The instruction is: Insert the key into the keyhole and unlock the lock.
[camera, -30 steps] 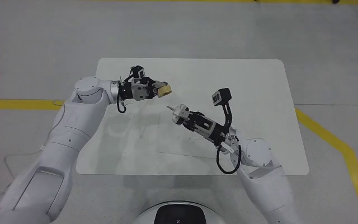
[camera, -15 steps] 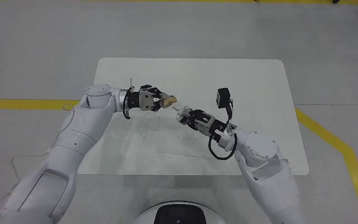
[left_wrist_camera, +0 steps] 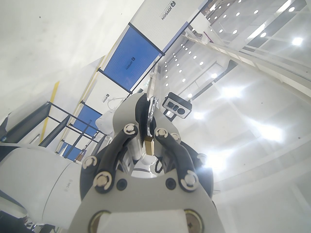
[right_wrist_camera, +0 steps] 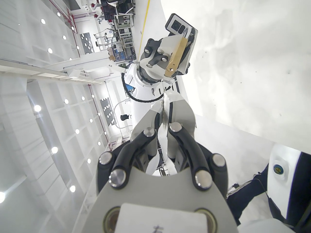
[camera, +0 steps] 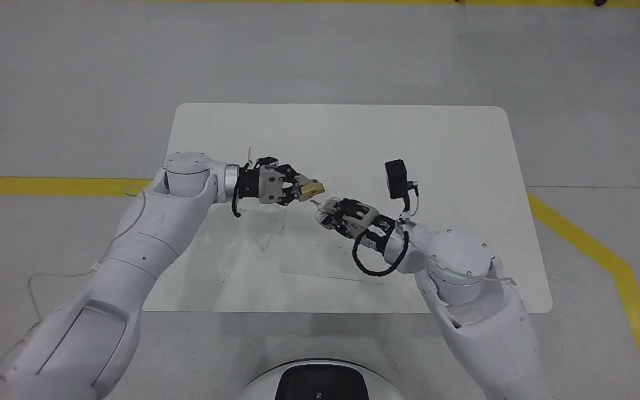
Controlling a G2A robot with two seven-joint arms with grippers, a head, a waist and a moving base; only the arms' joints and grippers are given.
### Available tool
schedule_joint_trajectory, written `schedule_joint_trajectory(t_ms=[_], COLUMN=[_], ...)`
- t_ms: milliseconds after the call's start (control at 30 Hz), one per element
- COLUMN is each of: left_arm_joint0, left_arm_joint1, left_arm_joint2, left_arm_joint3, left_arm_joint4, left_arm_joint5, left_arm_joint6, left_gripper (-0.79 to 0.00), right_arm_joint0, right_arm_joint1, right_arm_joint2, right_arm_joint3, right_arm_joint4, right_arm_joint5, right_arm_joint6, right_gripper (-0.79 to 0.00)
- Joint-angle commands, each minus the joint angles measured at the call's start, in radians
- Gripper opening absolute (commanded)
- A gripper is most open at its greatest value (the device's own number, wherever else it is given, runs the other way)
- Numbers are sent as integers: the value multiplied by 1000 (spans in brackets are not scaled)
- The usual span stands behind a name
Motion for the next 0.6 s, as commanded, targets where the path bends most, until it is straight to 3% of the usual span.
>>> schedule_joint_trajectory(t_ms=[0, 567], left_arm_joint0=[-1, -5], left_arm_joint1=[-1, -7], left_arm_joint2=[2, 2], left_arm_joint3=[3, 7], left_arm_joint4=[2, 4], left_arm_joint5=[4, -16], left_arm_joint6=[1, 3], left_gripper=[-785, -785], right_arm_joint0=[15, 55], right_arm_joint1=[-3, -16], right_arm_joint2=[-7, -45], right_arm_joint3=[13, 16], right_arm_joint4=[4, 19], right_arm_joint5=[24, 91], right_arm_joint6=[-27, -148], right_gripper=[-785, -785])
